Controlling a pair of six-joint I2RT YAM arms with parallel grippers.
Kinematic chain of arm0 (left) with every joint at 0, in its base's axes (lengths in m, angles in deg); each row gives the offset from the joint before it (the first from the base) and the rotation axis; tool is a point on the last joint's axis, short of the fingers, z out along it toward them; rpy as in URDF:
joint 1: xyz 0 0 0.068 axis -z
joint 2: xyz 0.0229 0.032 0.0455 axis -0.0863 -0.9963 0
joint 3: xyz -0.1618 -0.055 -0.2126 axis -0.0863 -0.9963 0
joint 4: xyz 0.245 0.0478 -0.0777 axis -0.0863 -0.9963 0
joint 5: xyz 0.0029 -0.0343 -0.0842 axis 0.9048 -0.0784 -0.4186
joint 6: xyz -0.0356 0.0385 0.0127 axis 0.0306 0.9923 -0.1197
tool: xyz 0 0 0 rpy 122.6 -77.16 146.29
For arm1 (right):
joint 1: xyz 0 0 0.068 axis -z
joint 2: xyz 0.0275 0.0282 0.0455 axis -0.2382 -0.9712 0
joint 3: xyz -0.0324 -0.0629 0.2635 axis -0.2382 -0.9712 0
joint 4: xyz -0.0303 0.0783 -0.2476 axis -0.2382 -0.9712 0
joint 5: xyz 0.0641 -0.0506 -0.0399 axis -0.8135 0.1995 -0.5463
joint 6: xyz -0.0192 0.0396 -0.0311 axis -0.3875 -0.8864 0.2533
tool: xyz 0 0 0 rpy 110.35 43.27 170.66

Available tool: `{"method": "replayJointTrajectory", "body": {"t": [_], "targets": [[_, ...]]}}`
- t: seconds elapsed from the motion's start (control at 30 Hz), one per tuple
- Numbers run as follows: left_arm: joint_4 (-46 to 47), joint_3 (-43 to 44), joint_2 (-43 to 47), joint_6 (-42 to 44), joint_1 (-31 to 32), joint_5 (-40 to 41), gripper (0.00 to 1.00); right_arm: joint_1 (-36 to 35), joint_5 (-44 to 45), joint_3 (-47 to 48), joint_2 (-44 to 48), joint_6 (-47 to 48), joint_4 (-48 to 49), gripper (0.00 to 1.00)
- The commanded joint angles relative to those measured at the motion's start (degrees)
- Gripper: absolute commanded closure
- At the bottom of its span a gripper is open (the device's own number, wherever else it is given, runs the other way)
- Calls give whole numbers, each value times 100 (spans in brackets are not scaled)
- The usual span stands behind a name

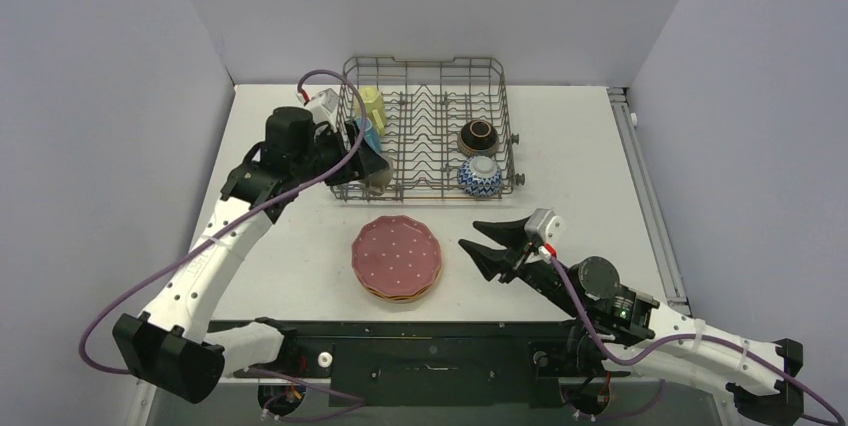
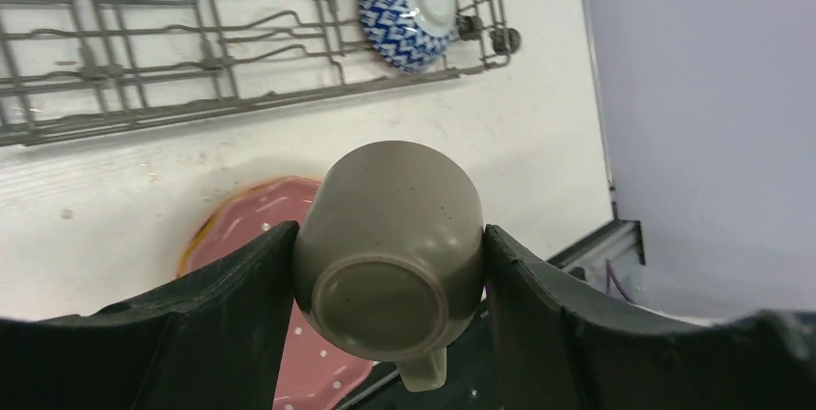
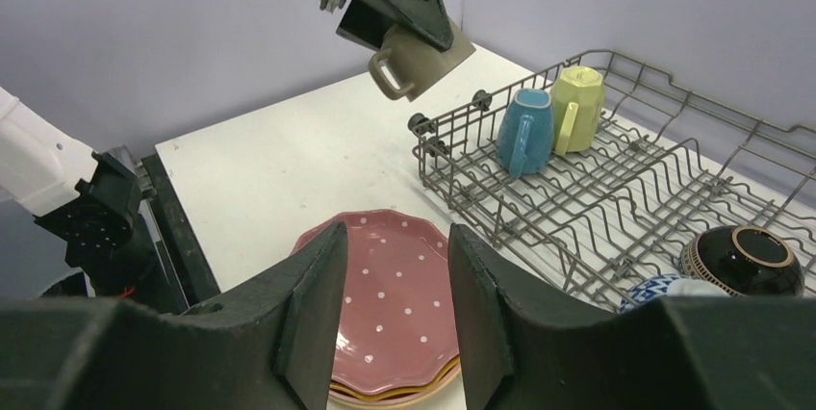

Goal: Load the mixed dishes into the dish rack
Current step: Turn the cup upside down in the dish rack.

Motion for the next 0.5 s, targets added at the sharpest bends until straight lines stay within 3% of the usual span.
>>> {"method": "replayJointTrajectory", "body": {"t": [0.0,0.3,0.47], "targets": [[-527,772,-415,614,-20,1053,100,12,139,99,108,-77,-186,61],[-1054,1735,-1572,859,1,2431,100,12,102,8,242,-190,-449,61],[-1168,2308,-2187,842,8,2736,100,7,48,-37,297,-291,-540,62]]}}
